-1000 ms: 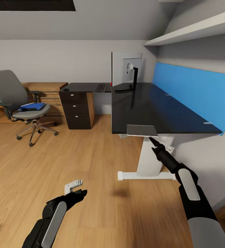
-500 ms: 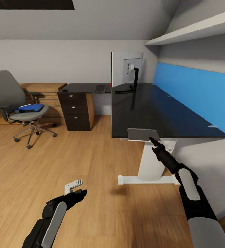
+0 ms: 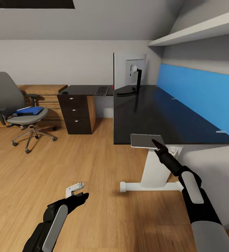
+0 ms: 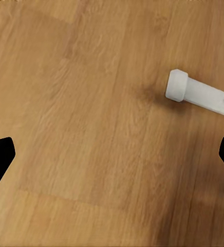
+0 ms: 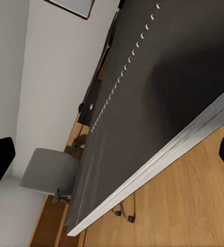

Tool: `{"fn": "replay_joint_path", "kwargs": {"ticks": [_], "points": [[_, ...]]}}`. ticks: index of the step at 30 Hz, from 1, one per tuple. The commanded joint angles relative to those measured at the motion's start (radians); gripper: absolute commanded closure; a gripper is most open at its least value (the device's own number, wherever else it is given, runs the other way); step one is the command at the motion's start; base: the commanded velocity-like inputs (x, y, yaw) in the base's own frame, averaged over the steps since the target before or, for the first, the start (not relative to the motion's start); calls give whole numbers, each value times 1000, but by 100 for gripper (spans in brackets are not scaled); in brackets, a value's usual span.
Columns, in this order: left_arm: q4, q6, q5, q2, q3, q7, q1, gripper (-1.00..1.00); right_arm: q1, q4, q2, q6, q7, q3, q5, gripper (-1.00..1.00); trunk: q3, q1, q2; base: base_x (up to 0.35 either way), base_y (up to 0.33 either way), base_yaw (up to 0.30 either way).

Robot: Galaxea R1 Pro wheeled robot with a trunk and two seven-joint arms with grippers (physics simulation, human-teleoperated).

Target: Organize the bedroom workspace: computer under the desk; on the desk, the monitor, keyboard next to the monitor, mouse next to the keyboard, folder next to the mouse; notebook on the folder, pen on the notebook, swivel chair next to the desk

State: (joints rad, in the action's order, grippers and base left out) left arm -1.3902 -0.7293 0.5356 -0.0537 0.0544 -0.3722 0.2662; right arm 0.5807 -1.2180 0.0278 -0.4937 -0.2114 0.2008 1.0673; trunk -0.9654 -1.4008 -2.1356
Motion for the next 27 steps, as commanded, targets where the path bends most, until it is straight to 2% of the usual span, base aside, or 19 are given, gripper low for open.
{"fn": "replay_joint_path", "kwargs": {"ticks": [1,16,27], "points": [[-1,-2,11,0,1,-10,1,-100,1,0,0,-6,-2,2,3,-100,-1,0,0,8,0,0],[-1,-2,11,0,0,-10,1,-100,1,1,0,-5,-2,3,2,-100,-1,0,0,1,0,0],[-1,-2,11,0,0,-10,1,-100,1,24,0,-2,24,41,2,-100,-1,0,0,0,0,0]]}}
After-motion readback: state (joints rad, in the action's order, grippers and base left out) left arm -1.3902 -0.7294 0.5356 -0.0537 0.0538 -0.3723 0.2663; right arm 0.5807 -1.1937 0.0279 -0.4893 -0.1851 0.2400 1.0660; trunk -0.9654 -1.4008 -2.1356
